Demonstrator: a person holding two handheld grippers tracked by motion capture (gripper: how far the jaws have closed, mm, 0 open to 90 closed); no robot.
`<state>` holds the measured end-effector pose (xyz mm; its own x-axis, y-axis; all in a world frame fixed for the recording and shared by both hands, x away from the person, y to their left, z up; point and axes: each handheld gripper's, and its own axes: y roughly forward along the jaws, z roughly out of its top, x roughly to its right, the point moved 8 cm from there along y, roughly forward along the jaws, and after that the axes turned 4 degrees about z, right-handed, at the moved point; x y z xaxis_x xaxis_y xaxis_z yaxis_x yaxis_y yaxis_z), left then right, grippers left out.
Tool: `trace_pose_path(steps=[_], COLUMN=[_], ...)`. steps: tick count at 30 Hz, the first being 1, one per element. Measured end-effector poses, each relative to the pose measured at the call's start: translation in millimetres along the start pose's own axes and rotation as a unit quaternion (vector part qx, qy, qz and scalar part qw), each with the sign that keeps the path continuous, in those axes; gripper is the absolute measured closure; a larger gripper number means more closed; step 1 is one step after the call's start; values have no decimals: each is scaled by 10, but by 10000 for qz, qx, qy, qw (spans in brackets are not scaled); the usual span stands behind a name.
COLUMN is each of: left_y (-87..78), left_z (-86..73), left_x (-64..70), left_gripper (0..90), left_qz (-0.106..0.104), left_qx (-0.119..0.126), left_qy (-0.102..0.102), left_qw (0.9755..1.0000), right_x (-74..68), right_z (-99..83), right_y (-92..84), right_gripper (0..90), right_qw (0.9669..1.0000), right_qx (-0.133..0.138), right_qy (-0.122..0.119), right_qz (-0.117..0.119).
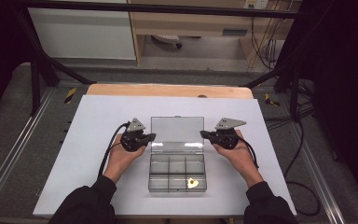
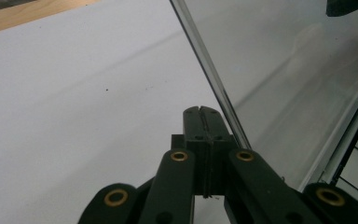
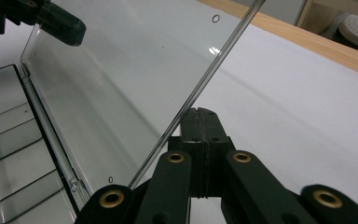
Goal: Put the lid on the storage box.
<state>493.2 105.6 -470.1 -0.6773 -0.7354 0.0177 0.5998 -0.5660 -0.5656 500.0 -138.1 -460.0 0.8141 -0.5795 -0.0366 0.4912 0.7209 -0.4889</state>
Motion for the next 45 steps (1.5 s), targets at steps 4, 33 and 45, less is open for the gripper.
trace_pose_path(steps=[4,33,45], left_y=[-24,-149,-203], left_z=[16,95,123], left_x=[1,57,95], left_gripper=[900,900,900], left_qz=[-1,-37,-74], left_qx=[27,155,217], left_qy=[-13,17,-2], left_qw=[10000,9999,9997], right_x=[-5,-92,-153], right_z=[7,74,91], right_y=[-9,-99,-141], right_gripper=[900,900,900], right_qw=[10000,10000,10000], right_qx=[3,2,34], right_qy=[-23,-4,-49], right_qz=[8,-10,0])
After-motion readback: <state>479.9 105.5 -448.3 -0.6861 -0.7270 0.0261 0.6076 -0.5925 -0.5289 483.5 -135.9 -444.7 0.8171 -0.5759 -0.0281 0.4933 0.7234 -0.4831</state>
